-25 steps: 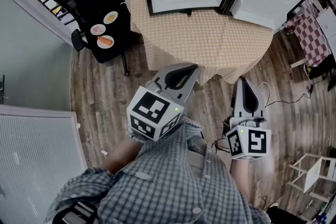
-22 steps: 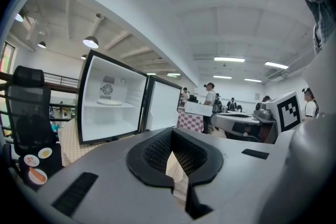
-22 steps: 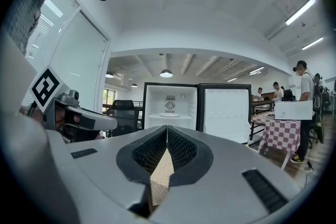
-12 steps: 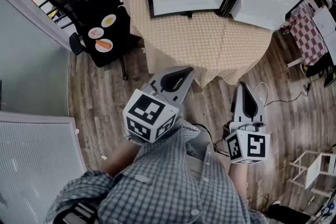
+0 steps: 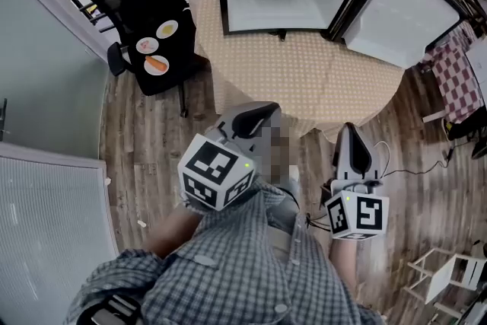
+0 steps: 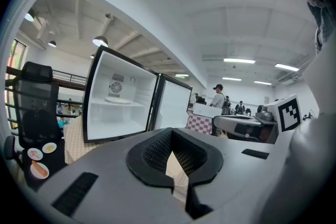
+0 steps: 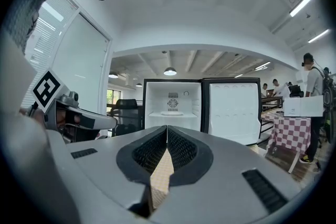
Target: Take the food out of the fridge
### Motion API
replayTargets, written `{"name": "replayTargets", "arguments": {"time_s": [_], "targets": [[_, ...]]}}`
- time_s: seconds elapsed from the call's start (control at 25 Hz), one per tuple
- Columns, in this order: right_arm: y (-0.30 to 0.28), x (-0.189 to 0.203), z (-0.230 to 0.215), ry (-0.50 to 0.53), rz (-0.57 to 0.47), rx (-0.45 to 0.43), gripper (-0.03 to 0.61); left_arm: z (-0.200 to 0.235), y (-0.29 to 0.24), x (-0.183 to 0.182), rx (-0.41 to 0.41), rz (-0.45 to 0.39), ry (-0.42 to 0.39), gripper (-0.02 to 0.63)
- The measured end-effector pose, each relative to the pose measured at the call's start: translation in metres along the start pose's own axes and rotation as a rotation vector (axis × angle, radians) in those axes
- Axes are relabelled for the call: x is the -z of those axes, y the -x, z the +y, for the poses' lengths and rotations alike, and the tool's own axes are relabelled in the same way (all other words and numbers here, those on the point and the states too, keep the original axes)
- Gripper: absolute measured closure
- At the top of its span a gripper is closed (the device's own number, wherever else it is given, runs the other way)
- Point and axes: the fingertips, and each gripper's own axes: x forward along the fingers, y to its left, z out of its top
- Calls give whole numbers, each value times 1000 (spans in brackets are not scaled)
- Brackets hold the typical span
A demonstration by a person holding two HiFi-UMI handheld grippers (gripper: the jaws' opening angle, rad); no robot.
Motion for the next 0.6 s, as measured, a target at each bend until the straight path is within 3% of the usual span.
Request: {"name": "replayTargets", "arguments": {"time_s": [0.6], "targets": [[-93,-32,-87,51,-36,-271,568,15,-83,-57,-272,-113,35,607]]}}
